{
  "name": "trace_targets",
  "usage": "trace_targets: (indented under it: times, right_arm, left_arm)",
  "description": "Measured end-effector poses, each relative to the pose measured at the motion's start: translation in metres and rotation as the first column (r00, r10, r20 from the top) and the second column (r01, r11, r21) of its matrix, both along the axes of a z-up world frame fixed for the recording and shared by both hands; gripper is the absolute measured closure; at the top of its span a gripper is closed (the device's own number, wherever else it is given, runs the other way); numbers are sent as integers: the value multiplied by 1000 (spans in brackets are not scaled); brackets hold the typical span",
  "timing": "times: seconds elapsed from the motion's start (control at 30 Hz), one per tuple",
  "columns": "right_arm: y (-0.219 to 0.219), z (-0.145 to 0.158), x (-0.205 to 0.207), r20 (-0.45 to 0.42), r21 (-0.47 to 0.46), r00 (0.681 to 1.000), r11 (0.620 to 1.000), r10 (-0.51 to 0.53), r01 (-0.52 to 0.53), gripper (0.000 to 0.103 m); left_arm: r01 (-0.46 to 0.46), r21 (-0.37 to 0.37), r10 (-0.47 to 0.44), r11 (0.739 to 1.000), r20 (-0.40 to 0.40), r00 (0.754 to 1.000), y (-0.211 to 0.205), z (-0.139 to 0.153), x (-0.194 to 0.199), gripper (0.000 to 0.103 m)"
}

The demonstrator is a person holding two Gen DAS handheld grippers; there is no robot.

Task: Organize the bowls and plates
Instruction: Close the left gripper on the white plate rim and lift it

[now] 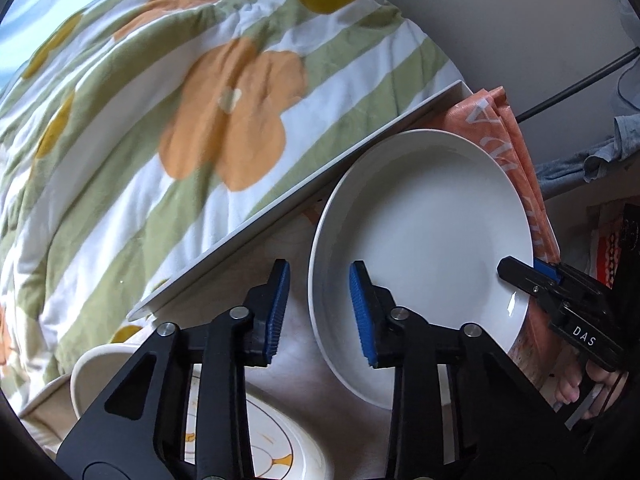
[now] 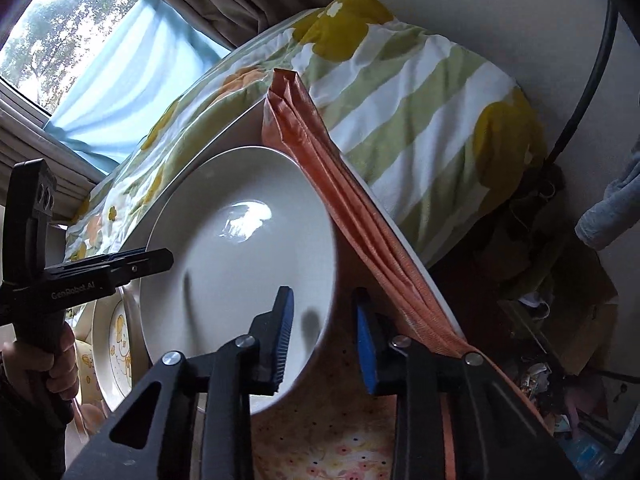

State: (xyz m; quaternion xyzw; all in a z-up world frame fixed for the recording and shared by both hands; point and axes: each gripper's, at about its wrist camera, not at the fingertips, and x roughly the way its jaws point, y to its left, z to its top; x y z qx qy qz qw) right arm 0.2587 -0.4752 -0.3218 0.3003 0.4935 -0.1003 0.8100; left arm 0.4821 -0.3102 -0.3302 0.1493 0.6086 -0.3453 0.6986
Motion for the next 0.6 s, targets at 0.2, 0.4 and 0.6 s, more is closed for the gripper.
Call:
trace_targets:
  times: [0.2, 0.4, 0.6]
  right_arm:
    - [1, 0, 2, -8, -18, 1000, 1000, 20, -20, 90]
    - [-1, 0, 3, -17, -15, 999, 999, 33, -34, 90]
    - [1, 4, 1, -11, -22, 999, 999, 41, -42, 90]
  left_arm:
    - [29, 7, -29, 1000, 5, 1000, -3, -2, -4, 90]
    - [31, 16, -31, 999, 21, 999, -4, 2, -9, 90]
    - [26, 14, -27, 1000, 54, 998, -2, 12, -16, 90]
